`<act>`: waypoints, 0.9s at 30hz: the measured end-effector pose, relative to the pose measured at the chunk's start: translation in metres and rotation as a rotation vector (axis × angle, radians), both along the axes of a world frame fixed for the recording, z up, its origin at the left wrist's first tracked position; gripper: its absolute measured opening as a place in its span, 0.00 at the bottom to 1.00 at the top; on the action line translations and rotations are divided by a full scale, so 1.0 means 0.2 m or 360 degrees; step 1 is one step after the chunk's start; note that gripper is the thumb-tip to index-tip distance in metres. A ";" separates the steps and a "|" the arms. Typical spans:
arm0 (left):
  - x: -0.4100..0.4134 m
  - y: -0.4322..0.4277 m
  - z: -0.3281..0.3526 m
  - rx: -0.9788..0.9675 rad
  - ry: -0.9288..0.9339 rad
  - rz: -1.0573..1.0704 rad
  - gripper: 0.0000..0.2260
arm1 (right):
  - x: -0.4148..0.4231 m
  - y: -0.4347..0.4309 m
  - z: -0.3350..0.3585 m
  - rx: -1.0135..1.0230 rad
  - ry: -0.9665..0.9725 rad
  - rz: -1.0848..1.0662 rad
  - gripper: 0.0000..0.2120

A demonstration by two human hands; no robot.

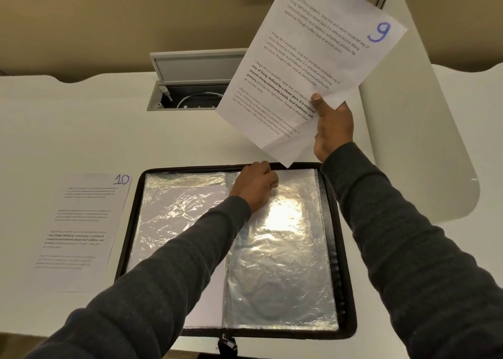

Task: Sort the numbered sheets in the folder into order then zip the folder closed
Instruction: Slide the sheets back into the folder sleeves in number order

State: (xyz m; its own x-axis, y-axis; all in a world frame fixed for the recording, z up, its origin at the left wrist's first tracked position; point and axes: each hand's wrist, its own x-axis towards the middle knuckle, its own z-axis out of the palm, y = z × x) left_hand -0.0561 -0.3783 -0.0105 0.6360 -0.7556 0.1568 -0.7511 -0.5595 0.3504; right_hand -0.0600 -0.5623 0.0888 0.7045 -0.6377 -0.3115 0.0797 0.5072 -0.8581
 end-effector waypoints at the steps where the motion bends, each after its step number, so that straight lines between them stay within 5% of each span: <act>1: 0.00 0.00 0.00 -0.0004 -0.0007 -0.0001 0.04 | 0.00 0.00 0.00 -0.0005 0.0008 -0.0010 0.06; 14: -0.05 -0.02 -0.01 0.0052 0.0426 0.0005 0.07 | -0.01 -0.03 -0.05 -0.0042 0.0007 -0.0033 0.07; 27: -0.07 -0.02 -0.03 0.0051 0.0257 -0.0007 0.09 | -0.03 0.00 -0.24 0.0016 0.0090 0.0075 0.07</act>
State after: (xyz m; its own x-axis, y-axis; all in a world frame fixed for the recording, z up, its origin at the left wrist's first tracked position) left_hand -0.0693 -0.3819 -0.0172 0.6478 -0.7613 0.0282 -0.6887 -0.5694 0.4489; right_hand -0.0666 -0.5626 0.0408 0.7148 -0.6009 -0.3577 0.0070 0.5176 -0.8556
